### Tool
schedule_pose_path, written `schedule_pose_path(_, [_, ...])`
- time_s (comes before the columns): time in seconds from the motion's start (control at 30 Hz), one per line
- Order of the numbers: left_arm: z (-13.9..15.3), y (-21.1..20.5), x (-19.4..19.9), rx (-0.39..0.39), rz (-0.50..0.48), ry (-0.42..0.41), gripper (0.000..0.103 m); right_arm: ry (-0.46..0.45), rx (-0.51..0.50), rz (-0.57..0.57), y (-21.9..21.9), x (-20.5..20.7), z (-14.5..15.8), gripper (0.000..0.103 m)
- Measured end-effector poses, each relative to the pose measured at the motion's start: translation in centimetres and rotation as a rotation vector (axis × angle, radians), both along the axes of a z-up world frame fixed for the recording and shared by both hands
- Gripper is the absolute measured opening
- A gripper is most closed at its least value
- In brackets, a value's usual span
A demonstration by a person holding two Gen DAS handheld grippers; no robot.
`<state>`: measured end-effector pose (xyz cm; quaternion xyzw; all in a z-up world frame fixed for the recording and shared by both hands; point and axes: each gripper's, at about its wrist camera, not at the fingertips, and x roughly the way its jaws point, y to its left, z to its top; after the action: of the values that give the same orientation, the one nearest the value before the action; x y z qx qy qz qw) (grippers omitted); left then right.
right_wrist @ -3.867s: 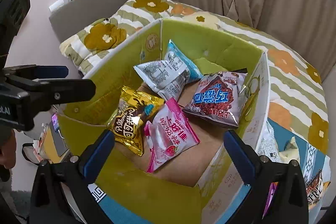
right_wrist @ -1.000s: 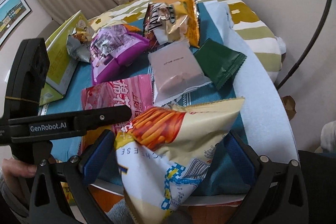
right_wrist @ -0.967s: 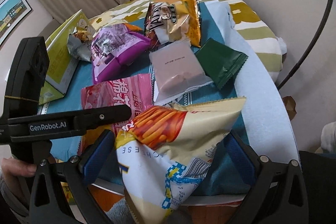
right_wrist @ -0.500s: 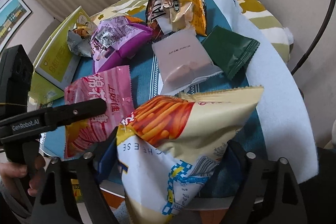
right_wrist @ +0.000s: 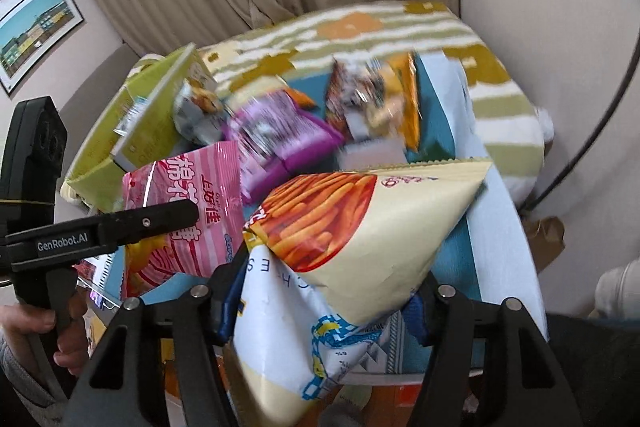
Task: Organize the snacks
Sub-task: 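Grasp the red-pink strawberry bag with left tool while right tool grasps orange chip bag, then carry both bags over the yellow box and release them inside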
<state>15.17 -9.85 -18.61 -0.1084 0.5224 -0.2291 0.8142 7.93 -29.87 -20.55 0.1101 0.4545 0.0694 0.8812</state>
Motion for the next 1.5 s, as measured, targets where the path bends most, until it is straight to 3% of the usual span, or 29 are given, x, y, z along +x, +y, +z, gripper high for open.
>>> schedule_pose_path(0.23, [5.0, 6.0, 1.0, 0.018, 0.068, -0.098, 0.061, -0.093, -0.004, 0.062, 4.2, 2.6, 5.2, 0.059])
schedule_pose_path(0.63, [9.6, 19.4, 7.0, 0.073, 0.197, -0.180, 0.061, -0.215, 0.001, 0.197, 16.4, 9.7, 10.9, 0.059])
schedule_pose_path(0.8, [9.1, 22.9, 9.8, 0.105, 0.191, -0.155, 0.061, -0.227, 0.001, 0.229, 20.6, 12.7, 11.7, 0.059])
schedule_pose_path(1.0, [5.8, 24.2, 12.6, 0.121, 0.115, -0.080, 0.061, -0.206, -0.018, 0.225, 23.6, 15.3, 11.5, 0.059])
schedule_pose_path(1.03, [5.3, 23.9, 12.8, 0.123, 0.100, -0.075, 0.066, -0.198, -0.023, 0.220, 24.0, 15.6, 11.2, 0.059])
schedule_pose_path(1.13, [3.5, 23.3, 13.6, 0.192, 0.061, -0.060, 0.101, -0.168, -0.034, 0.201, 24.8, 16.8, 10.2, 0.059])
schedule_pose_path(1.5, [2.6, 27.0, 13.3, 0.239, 0.054, -0.046, 0.103, -0.088, -0.028, 0.185, 27.2, 19.7, 7.9, 0.059])
